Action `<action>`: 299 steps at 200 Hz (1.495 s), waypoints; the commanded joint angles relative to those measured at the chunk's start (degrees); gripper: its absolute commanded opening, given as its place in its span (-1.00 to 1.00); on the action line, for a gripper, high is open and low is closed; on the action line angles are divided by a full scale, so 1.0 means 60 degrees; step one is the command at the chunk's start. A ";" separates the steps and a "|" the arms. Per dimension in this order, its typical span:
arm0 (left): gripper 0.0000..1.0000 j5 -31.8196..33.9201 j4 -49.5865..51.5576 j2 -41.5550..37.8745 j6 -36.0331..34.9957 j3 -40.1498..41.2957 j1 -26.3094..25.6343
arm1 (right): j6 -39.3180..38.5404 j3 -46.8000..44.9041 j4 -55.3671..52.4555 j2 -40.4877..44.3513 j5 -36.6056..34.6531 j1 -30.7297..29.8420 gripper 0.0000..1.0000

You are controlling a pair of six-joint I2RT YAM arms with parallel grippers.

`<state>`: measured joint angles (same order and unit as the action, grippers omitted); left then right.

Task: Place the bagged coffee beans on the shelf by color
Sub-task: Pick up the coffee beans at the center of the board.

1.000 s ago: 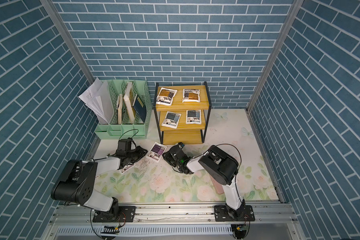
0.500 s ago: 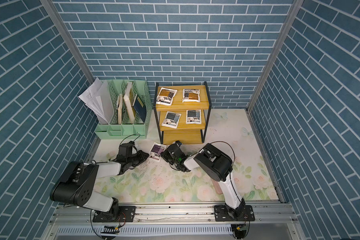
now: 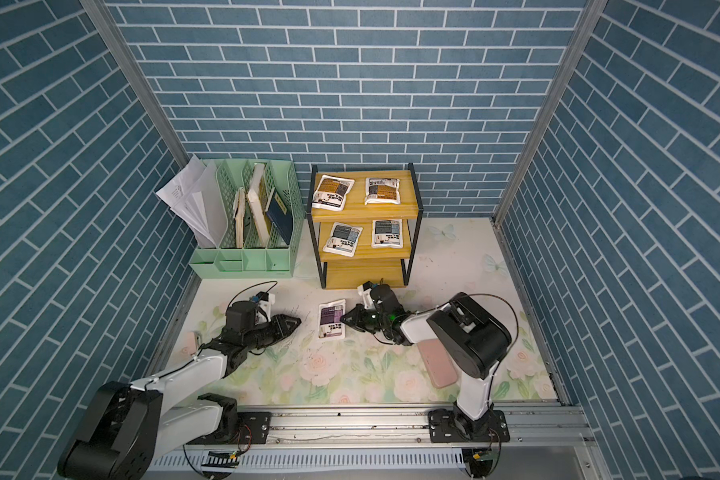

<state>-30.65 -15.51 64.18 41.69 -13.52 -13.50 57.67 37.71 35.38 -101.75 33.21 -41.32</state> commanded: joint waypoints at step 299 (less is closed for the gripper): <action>-0.79 0.0827 -0.3753 0.4949 0.0815 -0.1232 -0.2965 | 0.3150 -0.3073 -0.0096 0.2845 -0.2769 -0.0442 0.21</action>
<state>-27.11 -37.19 92.88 47.09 -22.17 -31.00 74.76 18.04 31.97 -81.34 17.17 -43.07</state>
